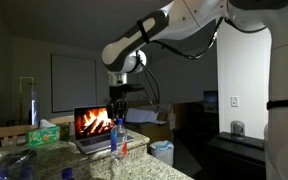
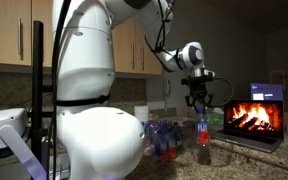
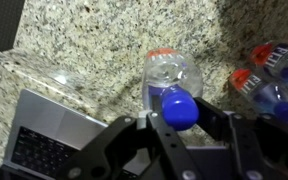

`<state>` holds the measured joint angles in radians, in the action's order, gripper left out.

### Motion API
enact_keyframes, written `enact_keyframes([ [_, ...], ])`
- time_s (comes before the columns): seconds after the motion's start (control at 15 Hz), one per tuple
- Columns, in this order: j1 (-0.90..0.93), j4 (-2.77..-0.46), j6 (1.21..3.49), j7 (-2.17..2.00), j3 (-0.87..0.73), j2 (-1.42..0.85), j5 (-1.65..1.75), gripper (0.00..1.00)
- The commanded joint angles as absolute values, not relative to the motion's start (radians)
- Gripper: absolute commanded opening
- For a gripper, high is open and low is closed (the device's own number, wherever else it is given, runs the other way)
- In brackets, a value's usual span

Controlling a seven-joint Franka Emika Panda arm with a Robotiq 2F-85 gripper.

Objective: Move the three bottles to the right

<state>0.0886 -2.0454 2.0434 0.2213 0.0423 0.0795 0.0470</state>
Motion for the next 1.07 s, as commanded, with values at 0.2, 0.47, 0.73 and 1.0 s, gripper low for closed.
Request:
enact_keyframes([
  [0.2, -0.068, -2.071, 2.041, 0.213, -0.118, 0.077, -0.087, 0.14],
  [0.47, -0.129, -2.061, 2.081, 0.175, -0.175, 0.036, -0.133, 0.14],
  [0.73, -0.144, -2.037, 2.19, 0.076, -0.178, -0.014, -0.1, 0.15],
  [1.0, -0.131, -1.976, 2.229, 0.012, -0.156, -0.1, -0.045, 0.15],
])
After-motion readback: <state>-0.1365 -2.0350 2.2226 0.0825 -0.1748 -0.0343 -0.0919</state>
